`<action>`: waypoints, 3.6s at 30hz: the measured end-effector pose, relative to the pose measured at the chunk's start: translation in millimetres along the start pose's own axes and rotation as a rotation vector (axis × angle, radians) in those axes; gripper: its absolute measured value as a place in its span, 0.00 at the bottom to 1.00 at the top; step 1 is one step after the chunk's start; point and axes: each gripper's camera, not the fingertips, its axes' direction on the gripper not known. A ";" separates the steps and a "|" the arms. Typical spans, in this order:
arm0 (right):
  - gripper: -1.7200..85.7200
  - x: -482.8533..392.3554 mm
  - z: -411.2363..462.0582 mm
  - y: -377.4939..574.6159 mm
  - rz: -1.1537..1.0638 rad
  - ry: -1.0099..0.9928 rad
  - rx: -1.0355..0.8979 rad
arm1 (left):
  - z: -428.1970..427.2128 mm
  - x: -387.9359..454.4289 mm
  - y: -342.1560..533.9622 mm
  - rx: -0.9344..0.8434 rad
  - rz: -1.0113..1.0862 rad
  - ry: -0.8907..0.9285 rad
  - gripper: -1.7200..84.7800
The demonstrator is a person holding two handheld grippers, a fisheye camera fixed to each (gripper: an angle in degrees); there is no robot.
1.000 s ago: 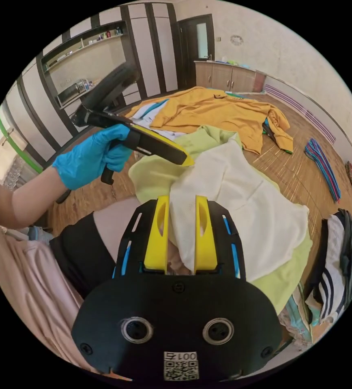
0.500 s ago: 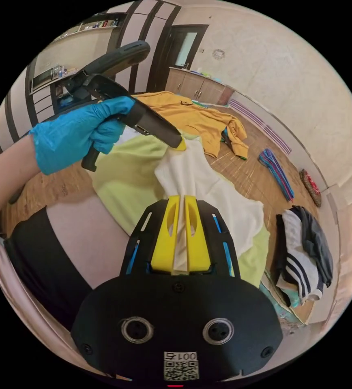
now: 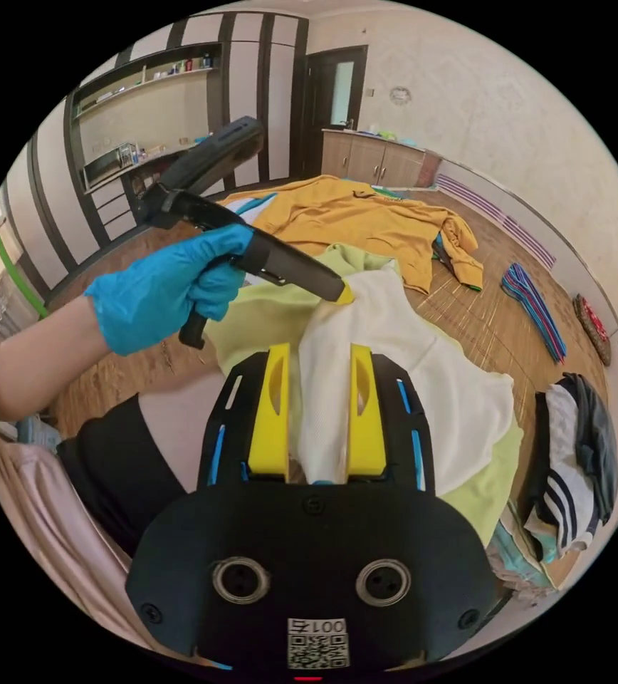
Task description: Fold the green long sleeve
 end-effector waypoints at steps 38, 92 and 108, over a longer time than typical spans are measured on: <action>0.03 100.6 -56.1 92.4 0.024 0.082 0.019 | -28.3 -8.1 5.5 -0.139 -0.044 -0.168 0.01; 0.13 521.6 -54.7 316.0 0.579 -0.422 0.056 | 1.0 -10.8 -37.2 -0.180 -0.009 -0.418 0.15; 0.13 510.8 -49.7 297.4 0.546 -0.359 -0.005 | 25.1 8.4 -36.8 -0.173 0.011 -0.470 0.11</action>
